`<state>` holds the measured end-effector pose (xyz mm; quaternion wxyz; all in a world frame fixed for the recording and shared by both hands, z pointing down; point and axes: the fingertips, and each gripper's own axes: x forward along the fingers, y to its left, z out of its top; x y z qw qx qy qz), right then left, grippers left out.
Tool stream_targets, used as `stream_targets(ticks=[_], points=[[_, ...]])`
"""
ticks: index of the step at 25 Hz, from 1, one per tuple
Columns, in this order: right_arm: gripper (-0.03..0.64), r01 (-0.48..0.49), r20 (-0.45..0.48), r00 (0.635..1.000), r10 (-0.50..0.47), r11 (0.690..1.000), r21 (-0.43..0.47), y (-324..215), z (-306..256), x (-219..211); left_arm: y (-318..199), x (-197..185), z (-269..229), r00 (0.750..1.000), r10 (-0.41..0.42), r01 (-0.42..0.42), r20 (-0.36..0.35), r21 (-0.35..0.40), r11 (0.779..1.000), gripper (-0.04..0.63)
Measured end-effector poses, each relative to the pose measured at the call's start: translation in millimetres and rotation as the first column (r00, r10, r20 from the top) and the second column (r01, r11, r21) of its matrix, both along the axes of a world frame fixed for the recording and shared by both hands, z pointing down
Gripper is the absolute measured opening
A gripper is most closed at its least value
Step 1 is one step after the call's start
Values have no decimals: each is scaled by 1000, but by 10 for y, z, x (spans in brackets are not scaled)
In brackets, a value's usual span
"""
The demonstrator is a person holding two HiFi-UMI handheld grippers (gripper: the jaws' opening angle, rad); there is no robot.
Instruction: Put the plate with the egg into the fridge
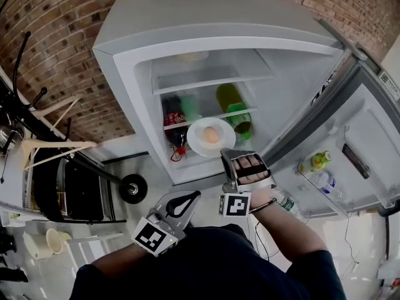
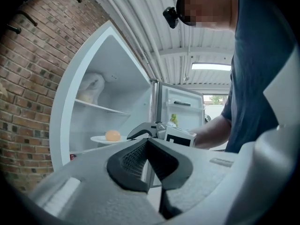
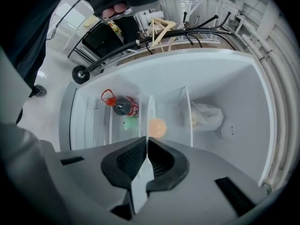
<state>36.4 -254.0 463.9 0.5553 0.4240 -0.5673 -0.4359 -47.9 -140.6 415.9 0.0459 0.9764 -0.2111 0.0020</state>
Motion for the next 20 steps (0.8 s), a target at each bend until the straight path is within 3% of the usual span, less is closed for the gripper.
stream_targets(ticks=[20], points=[[20,-34,-24,999,32,996,-78,-1044,369,275,-399,97,-42,994,-107,107,-6,-5,994,-3]])
